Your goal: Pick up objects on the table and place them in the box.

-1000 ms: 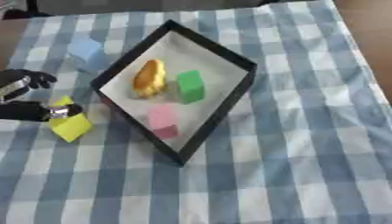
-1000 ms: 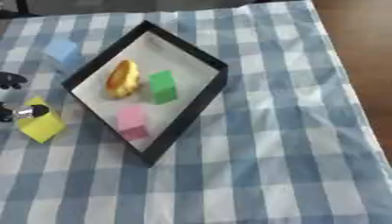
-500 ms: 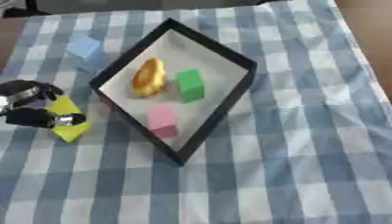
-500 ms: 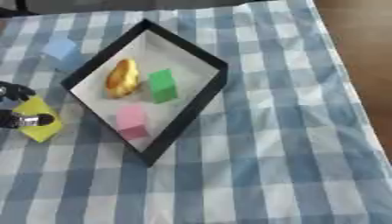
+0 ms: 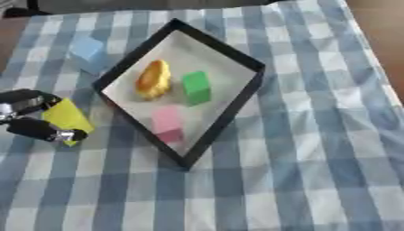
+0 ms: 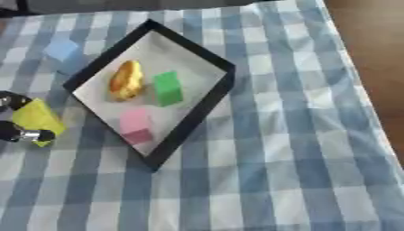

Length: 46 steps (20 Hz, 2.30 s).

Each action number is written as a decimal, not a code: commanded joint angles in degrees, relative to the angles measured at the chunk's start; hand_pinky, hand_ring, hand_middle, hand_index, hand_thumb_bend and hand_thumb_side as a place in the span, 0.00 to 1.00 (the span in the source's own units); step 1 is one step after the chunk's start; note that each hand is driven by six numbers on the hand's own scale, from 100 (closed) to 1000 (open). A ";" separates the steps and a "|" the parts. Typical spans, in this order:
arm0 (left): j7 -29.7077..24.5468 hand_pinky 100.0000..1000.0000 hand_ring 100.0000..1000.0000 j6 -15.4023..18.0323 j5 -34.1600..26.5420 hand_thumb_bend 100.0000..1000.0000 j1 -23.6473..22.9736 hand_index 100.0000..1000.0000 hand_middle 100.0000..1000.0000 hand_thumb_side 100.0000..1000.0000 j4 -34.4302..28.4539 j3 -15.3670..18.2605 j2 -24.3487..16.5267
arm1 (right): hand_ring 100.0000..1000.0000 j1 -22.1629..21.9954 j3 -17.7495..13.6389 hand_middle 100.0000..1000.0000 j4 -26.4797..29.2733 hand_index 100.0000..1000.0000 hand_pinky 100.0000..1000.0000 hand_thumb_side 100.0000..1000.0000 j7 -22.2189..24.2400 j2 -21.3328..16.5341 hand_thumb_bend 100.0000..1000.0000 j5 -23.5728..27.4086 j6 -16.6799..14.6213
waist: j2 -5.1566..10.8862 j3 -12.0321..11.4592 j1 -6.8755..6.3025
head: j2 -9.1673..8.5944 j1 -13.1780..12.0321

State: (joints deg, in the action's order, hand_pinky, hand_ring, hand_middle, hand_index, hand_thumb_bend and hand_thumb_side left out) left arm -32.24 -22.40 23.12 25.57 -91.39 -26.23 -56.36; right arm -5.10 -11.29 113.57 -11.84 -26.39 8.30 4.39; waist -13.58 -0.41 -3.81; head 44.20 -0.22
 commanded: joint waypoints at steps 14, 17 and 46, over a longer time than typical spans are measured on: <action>8.35 0.55 0.51 -2.66 -7.84 0.00 -0.48 0.58 0.41 0.06 -8.57 5.91 -2.18 | 0.80 -0.57 -0.66 0.57 1.02 0.78 0.86 0.75 0.06 -0.29 0.00 -1.02 0.43 | -0.09 -0.26 -0.65 | -0.08 1.36; 10.41 0.54 0.50 -2.17 -8.60 0.00 -1.12 0.57 0.41 0.05 -12.31 7.76 -3.40 | 0.80 -0.67 -0.72 0.57 1.02 0.78 0.87 0.74 0.08 -0.30 0.00 -1.06 0.47 | 0.04 -0.26 -0.75 | -0.08 2.16; 3.58 0.59 0.54 24.79 12.69 0.08 31.74 0.57 0.45 0.00 10.75 -5.28 21.60 | 0.80 2.88 0.92 0.57 1.02 0.78 0.87 0.69 2.34 -5.71 0.00 3.76 -2.88 | 0.93 3.88 -2.30 | -0.08 1.91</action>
State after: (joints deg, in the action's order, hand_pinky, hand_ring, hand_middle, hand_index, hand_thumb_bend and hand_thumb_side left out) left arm -28.80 1.26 34.26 56.12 -82.22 -31.65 -34.77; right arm -2.53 -10.18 113.57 -9.69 -30.49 11.69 1.66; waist -13.50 3.47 -5.59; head 44.21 1.99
